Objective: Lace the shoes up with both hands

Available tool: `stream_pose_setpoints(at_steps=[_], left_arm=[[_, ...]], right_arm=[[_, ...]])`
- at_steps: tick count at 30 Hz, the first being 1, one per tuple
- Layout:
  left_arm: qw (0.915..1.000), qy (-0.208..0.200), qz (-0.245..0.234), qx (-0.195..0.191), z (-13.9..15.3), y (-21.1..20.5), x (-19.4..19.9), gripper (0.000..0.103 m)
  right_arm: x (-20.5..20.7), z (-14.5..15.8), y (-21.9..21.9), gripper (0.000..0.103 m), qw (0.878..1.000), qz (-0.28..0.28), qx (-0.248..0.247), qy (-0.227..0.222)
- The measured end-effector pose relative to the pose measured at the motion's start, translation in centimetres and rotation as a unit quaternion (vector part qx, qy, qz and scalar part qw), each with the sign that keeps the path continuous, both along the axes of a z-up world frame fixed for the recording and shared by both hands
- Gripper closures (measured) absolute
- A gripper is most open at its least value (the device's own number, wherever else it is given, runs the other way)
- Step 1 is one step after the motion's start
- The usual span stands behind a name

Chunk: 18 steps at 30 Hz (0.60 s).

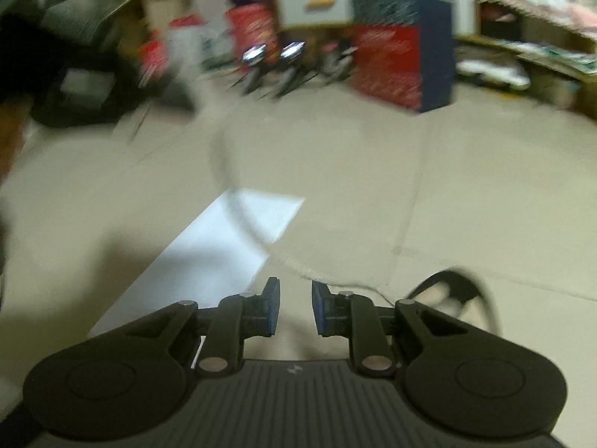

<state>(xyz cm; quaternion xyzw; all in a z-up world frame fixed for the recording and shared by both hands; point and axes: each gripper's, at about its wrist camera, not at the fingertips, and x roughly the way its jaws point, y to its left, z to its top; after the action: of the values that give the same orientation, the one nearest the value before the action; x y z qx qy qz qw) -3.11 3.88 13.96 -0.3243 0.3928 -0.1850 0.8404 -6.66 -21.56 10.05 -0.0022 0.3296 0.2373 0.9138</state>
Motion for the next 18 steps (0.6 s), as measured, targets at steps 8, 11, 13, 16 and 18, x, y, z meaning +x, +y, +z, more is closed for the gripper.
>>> stream_pose_setpoints(at_steps=[8, 11, 13, 16, 18], left_arm=[[0.9981, 0.035, -0.022, -0.045, -4.5, -6.0, 1.1, 0.101], [0.997, 0.043, -0.024, -0.059, -5.4, -8.2, 1.9, 0.101], [0.9971, 0.045, -0.02, -0.059, -5.9, -9.2, 2.1, 0.101], [0.9962, 0.056, -0.008, -0.066, -6.8, -9.7, 2.2, 0.101], [0.9953, 0.067, 0.003, -0.07, -7.5, -9.9, 2.1, 0.101]], right_arm=[[4.4, 1.2, -8.8, 0.081, 0.987, -0.144, 0.062, 0.044], [3.9, 0.6, -10.0, 0.079, 0.986, -0.146, 0.057, 0.063], [3.1, 0.5, -10.8, 0.078, 0.985, -0.147, 0.058, 0.074], [0.4, 0.9, -11.9, 0.076, 0.982, -0.157, 0.071, 0.078], [-1.8, 1.2, -11.8, 0.075, 0.985, -0.138, 0.07, 0.077]])
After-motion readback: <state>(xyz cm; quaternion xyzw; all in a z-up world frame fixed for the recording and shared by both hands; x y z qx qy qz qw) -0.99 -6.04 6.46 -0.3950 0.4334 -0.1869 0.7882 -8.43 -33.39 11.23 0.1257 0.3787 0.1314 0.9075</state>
